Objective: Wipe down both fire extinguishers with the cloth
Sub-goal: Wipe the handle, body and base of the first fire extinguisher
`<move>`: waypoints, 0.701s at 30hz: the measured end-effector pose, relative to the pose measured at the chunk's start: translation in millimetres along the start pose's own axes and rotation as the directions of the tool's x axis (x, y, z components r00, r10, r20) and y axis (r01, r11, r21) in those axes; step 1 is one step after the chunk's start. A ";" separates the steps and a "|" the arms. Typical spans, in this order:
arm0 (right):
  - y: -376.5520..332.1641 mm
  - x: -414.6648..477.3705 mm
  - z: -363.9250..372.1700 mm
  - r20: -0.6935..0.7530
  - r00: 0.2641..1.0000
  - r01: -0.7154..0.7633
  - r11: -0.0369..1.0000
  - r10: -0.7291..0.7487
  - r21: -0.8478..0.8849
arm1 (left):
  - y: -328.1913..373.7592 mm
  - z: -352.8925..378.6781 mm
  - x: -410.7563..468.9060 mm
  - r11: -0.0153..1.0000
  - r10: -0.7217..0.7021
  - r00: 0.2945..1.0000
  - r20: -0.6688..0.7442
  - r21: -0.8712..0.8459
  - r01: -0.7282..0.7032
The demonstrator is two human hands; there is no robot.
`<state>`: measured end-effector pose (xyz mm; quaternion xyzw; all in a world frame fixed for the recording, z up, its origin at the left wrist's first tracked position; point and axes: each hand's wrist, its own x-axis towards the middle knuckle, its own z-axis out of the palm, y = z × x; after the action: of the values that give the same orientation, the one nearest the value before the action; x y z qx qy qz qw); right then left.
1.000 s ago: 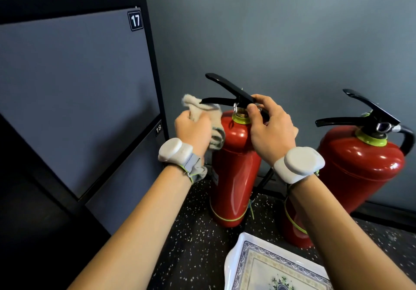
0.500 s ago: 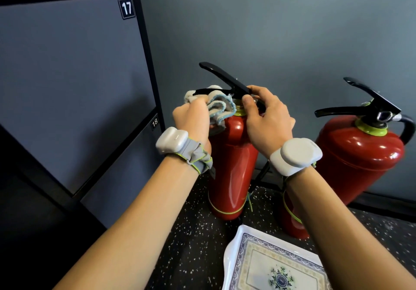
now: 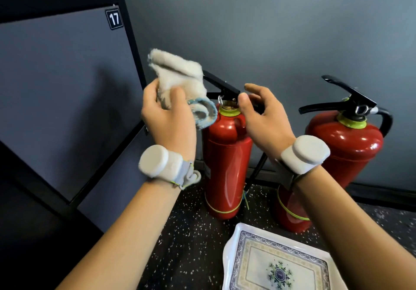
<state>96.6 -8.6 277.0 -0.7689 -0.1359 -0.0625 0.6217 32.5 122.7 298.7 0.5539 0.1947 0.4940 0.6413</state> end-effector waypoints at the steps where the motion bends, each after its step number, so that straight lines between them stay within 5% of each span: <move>1: -3.7 -3.9 -0.7 -0.035 0.999 0.030 0.998 -0.028 0.052 | 4.6 1.8 -6.0 0.999 0.035 0.998 0.061 -0.018 -0.034; 6: -26.2 -18.7 -19.7 0.054 0.974 0.194 0.936 -0.219 0.293 | 16.4 22.7 -40.3 0.995 -0.010 0.849 0.528 -0.081 0.062; 9: -26.0 -13.0 -36.9 0.093 0.954 0.267 0.950 -0.284 0.163 | 15.5 26.1 -43.4 0.999 -0.040 0.763 0.645 0.020 0.035; 12: -18.5 -1.2 -51.2 -0.016 0.971 0.240 0.971 -0.240 0.018 | 9.5 23.1 -40.4 0.966 0.021 0.818 0.575 0.199 -0.165; 16: -8.8 13.4 -60.4 -0.188 0.967 0.158 0.982 -0.175 -0.102 | -13.0 13.4 -38.0 0.900 0.125 0.921 0.370 0.348 -0.262; 21: -8.8 18.6 -29.5 0.011 0.994 0.107 0.946 -0.109 -0.306 | -51.1 8.6 -36.4 0.850 0.161 0.942 0.295 0.444 -0.284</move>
<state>114.0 -33.2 296.6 -0.8471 -0.1647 -0.1191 0.4911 44.8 92.5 244.4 0.7714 0.1641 0.4289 0.4406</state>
